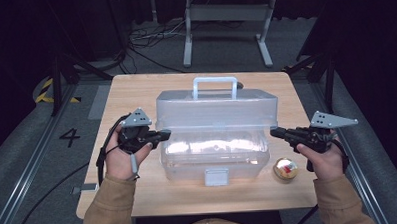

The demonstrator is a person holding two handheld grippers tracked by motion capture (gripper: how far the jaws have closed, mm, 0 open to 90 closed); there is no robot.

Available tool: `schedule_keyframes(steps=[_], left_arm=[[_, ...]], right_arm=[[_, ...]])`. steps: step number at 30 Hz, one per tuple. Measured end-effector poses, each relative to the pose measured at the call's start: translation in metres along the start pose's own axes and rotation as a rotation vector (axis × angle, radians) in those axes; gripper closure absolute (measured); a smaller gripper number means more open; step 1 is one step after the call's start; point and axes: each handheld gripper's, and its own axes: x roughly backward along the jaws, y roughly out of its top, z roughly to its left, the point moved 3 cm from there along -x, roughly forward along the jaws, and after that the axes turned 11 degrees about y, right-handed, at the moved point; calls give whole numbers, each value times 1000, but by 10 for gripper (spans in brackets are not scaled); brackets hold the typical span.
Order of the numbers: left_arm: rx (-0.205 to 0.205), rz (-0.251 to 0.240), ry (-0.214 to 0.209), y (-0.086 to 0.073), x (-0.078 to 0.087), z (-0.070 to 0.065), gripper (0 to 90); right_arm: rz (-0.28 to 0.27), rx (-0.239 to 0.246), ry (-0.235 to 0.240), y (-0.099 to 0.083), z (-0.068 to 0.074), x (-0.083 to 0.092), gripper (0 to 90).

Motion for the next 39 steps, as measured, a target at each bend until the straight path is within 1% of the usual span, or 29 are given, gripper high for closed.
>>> schedule_keyframes(steps=[1,2,3,5,11,13,16,19,21,22,23,25,26,28,29,31,34,36,37,38,39], left_arm=[[0,0,0,0,0,0,899],[-1,-10,1,0,-1,0,899],[2,1,2,1,-2,0,900],[-1,-9,2,2,-1,1,900],[3,-15,-6,4,-1,4,900],[7,-20,-9,5,-1,5,900],[7,-27,-11,7,-1,7,900],[2,-37,-9,11,-1,9,900],[5,-43,-9,11,-1,9,900],[4,-47,-6,12,-1,10,900],[3,-49,-9,14,-1,11,900],[3,-59,-9,16,-1,13,900],[3,-59,-9,16,-1,13,900],[1,-68,-9,19,-2,15,900],[-1,-71,-8,20,-2,15,900],[3,-73,-10,21,-2,16,900],[0,-79,-8,22,-2,17,900],[-2,-85,-6,24,-3,18,900],[-2,-85,-6,24,-3,18,900],[-5,-90,-3,25,-3,19,900],[-7,-95,1,26,-3,20,900]], right_arm=[[4,0,0,-1,1,1,900],[4,0,0,-1,1,1,900],[4,1,-1,-1,1,1,900],[15,2,-7,-3,2,2,900],[50,4,-18,-7,4,4,900],[53,10,-33,-8,5,6,900],[52,17,-71,-10,4,9,895],[38,13,-95,-11,3,11,841],[29,4,-120,-11,1,11,825],[29,4,-120,-11,1,11,825],[18,1,-141,-10,0,10,789],[11,5,-161,-9,0,10,753],[11,5,-161,-9,0,10,753],[-4,1,-189,-6,-1,8,697],[-5,-1,-196,-5,-1,8,687],[-10,4,-204,-3,-1,8,674],[-22,10,-229,4,-2,5,636],[-25,29,-243,11,-3,0,613],[-25,29,-243,11,-3,0,613],[-19,38,-262,16,-4,-4,603],[-17,45,-267,18,-4,-5,602]])
